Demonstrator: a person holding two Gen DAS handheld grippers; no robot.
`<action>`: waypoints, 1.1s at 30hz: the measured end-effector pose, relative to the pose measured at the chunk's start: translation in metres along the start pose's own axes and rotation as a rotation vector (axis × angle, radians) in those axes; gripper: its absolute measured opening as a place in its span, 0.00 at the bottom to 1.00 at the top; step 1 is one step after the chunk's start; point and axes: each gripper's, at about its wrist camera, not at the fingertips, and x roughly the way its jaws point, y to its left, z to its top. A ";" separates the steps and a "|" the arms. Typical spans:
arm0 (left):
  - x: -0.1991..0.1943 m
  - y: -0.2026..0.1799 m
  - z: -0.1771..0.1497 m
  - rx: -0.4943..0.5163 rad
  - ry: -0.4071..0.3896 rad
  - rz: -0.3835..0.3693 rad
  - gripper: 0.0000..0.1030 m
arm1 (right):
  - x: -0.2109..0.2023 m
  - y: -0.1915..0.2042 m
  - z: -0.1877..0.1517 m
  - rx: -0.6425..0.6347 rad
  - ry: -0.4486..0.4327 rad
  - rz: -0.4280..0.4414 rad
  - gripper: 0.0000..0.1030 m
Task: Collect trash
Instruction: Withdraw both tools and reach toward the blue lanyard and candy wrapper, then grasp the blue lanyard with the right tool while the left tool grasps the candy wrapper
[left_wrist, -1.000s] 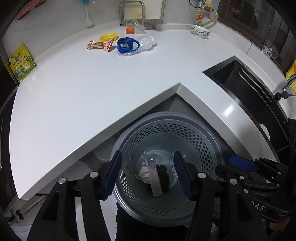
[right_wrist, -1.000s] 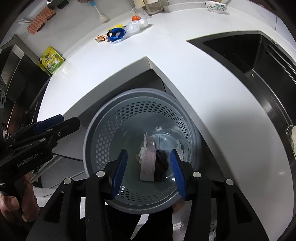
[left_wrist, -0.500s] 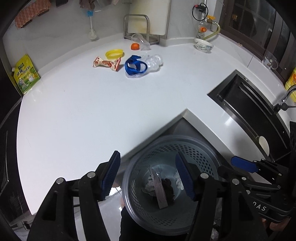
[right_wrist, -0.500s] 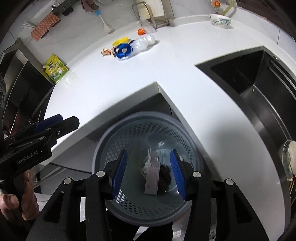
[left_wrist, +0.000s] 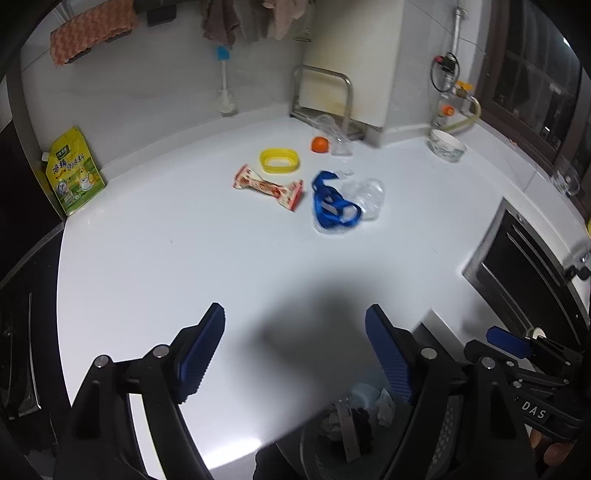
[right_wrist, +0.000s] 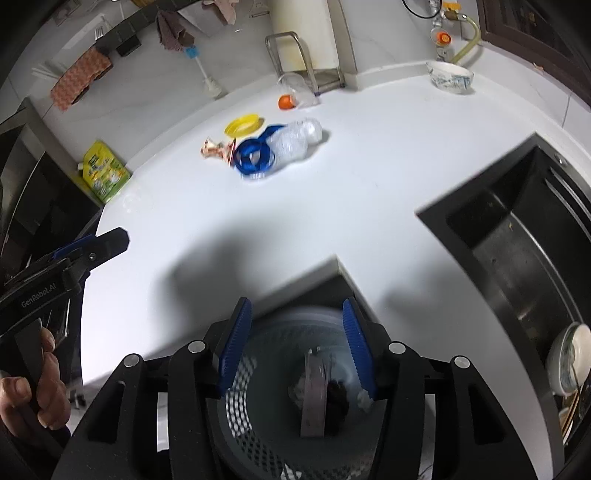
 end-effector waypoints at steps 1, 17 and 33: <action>0.003 0.006 0.006 -0.007 -0.003 0.002 0.78 | 0.004 0.002 0.008 0.002 -0.006 -0.005 0.49; 0.093 0.065 0.089 -0.005 0.000 0.001 0.80 | 0.083 0.036 0.109 0.027 -0.054 -0.085 0.49; 0.150 0.100 0.112 0.037 0.049 -0.039 0.80 | 0.156 0.098 0.154 -0.089 -0.053 -0.174 0.49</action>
